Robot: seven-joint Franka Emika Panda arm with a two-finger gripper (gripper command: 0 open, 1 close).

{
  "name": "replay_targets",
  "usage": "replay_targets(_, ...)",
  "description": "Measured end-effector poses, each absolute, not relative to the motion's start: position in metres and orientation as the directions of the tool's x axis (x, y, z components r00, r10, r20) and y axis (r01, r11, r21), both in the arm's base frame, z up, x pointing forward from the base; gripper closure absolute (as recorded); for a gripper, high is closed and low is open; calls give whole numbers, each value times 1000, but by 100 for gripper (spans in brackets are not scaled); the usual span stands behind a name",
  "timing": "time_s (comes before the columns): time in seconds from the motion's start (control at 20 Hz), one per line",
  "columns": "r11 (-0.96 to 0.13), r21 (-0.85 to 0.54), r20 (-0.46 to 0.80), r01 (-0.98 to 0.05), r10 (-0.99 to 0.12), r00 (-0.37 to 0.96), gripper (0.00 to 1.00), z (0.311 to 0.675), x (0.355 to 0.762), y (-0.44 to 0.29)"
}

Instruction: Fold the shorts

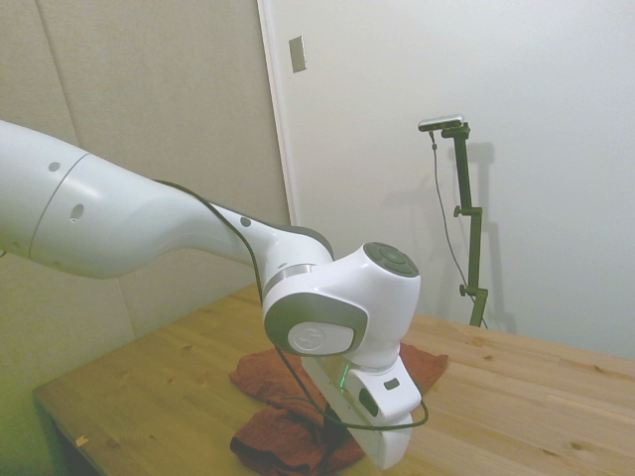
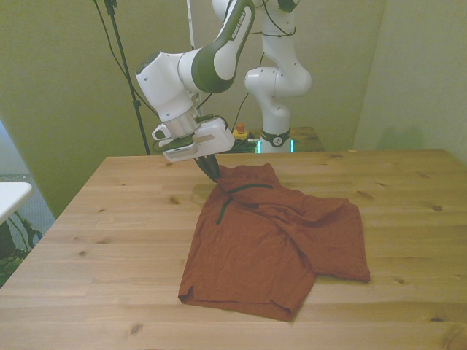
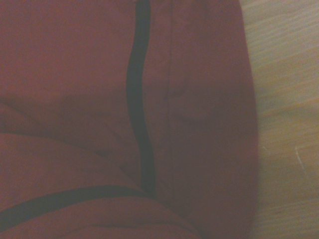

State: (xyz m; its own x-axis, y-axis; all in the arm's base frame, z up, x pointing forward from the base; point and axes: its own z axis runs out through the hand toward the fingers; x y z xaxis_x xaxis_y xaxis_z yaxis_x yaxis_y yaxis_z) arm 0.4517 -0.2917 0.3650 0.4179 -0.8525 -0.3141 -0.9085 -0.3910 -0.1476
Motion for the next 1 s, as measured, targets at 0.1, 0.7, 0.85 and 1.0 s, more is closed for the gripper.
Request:
replay_targets(0.1,-391,-147,-313,-908,-853,418,0,365,453,-292)
replay_targets(0.7,-514,-92,-111,-853,-845,522,0,466,460,-233)
replay_targets(0.85,-616,-37,12,-787,-788,616,0,492,470,-145)
replay_targets(1.0,-711,49,121,-701,-693,711,0,474,463,-58)
